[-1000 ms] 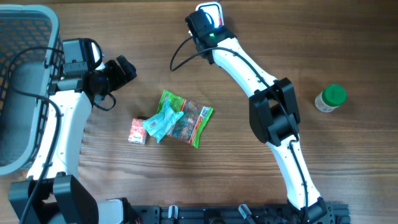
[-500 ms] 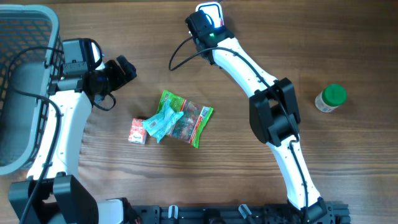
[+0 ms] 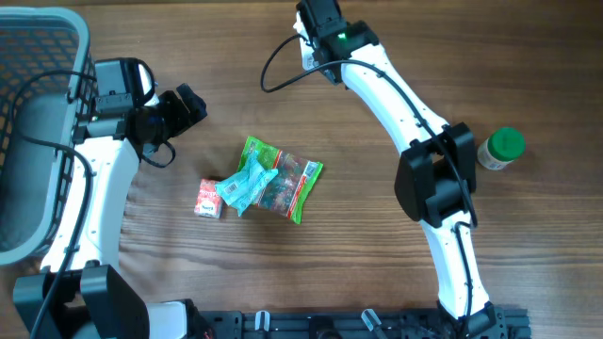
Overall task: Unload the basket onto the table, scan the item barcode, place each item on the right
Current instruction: 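Hold the red stick packet under the scanner with the right gripper, then carry the red stick packet right and set it down near the jar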
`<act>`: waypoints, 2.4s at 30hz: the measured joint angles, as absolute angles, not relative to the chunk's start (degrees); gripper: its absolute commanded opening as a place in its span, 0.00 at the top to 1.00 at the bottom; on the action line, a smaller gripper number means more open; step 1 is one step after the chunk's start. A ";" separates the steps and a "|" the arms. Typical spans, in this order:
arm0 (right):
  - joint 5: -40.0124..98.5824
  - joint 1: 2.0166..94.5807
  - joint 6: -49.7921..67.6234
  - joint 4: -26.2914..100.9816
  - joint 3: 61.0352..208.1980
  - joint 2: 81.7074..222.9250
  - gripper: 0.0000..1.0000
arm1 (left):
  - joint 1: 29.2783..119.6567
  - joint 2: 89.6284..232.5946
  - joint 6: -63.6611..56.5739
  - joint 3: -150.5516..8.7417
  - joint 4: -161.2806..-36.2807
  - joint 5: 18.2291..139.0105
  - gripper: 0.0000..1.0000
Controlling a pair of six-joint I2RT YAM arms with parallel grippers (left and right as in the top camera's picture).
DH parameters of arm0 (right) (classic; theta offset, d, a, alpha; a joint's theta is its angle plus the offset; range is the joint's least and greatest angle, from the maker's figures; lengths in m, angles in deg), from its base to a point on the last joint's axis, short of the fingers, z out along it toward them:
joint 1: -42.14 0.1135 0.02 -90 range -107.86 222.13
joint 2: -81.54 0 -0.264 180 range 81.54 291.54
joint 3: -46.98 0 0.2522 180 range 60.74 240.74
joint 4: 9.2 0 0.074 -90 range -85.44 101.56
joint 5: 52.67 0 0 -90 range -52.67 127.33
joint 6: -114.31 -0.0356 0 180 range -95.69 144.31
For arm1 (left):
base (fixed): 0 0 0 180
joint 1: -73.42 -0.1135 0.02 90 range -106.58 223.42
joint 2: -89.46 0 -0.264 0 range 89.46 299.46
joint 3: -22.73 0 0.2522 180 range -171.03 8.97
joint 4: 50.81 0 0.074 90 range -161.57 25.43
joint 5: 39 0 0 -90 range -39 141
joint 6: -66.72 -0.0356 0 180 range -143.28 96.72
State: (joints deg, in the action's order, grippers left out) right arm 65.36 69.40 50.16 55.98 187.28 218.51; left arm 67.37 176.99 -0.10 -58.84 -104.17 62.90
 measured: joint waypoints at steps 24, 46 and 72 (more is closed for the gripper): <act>80.92 70.60 51.84 48.90 186.34 221.64 0.96 | 67.37 176.99 -0.10 -58.84 -104.15 62.90 0.00; 57.40 60.18 33.11 86.64 184.64 196.04 0.96 | 67.37 176.99 -0.10 -58.84 -104.19 62.93 0.00; 45.80 42.56 24.50 64.04 142.43 198.36 0.52 | 67.37 176.99 -0.10 -58.84 -104.17 62.93 0.00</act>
State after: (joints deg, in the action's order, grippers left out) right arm 45.80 42.56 24.50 64.04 142.43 198.36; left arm 67.37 176.99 -0.10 -58.84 -104.17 62.93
